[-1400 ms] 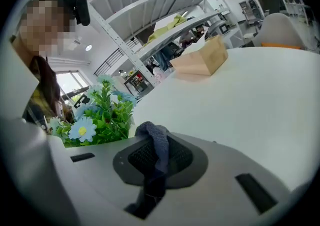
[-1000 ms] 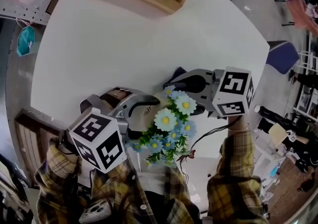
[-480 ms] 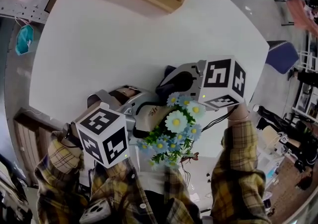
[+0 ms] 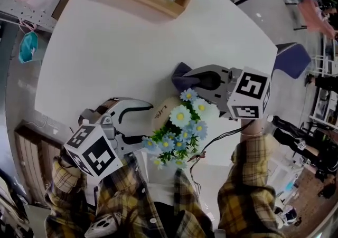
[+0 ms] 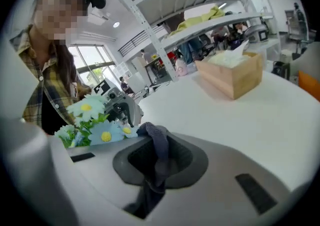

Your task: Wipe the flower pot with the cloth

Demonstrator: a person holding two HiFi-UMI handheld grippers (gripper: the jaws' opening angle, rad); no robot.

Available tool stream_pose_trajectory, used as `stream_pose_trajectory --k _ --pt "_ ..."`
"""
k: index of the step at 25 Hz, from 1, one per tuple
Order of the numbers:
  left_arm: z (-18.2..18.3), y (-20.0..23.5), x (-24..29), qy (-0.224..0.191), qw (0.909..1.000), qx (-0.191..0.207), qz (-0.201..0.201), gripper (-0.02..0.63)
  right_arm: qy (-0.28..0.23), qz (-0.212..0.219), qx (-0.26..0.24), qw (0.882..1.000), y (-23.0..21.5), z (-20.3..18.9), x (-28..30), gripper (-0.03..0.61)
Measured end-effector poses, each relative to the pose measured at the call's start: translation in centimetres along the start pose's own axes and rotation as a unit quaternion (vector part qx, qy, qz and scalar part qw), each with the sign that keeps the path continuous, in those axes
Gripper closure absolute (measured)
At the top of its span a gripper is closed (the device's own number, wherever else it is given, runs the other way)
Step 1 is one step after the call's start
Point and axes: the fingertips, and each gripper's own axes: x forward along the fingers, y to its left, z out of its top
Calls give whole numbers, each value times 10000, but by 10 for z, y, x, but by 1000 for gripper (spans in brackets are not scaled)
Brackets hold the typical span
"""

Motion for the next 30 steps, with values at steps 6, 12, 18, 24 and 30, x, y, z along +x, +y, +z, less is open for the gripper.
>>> stream_pose_trajectory --k 6,12,18,24,30 --pt "51 9 -58 -1112 9873 -425 1056 344 -1319 -1301 -46 9827 3 36 -70 561" --pt "109 3 -90 -1728 9676 -553 1754 420 -2361 -2277 -228 9444 36 72 -139 561" --pt "170 -2 -119 -2469 9356 -883 2364 461 -2872 -2950 -721 9084 82 112 -185 561" --pt "214 -16 -138 -2966 9100 -1083 2686 489 -3389 -2793 -474 8972 142 125 -205 561" --pt "245 -34 -143 -3018 9037 -949 2884 543 -4013 -2794 96 8723 184 119 -213 561"
